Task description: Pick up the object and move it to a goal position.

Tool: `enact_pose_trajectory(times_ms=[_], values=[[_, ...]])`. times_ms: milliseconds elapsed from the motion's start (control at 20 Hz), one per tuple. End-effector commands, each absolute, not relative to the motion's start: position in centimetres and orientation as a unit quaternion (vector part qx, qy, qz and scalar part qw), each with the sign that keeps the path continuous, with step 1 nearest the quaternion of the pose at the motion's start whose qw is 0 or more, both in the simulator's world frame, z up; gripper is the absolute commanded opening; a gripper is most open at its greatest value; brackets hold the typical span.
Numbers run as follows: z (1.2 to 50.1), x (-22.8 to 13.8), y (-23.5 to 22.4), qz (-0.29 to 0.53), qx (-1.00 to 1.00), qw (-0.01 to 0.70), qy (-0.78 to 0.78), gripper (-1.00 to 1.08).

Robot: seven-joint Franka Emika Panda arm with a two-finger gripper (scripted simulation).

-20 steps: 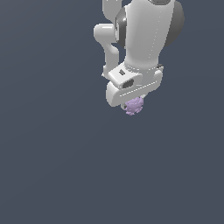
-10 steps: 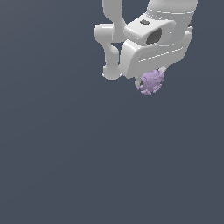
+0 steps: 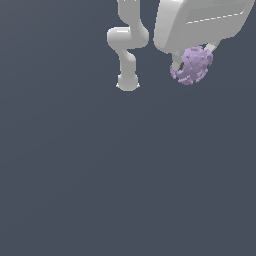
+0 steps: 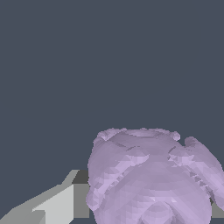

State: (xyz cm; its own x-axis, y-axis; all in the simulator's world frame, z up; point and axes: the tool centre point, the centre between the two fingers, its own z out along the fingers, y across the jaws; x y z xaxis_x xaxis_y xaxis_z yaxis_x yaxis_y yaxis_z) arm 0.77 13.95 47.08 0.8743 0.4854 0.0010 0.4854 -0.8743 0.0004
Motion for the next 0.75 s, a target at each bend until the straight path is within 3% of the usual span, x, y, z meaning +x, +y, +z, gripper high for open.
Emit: enact_pose_trajectory(times_ms=[0,700], values=[[48.3,0.8,14.3,0.0,0.968,0.0,0.25,-1.0],[50.7,1.0,15.2,0.0,0.968,0.0,0.25,-1.0]])
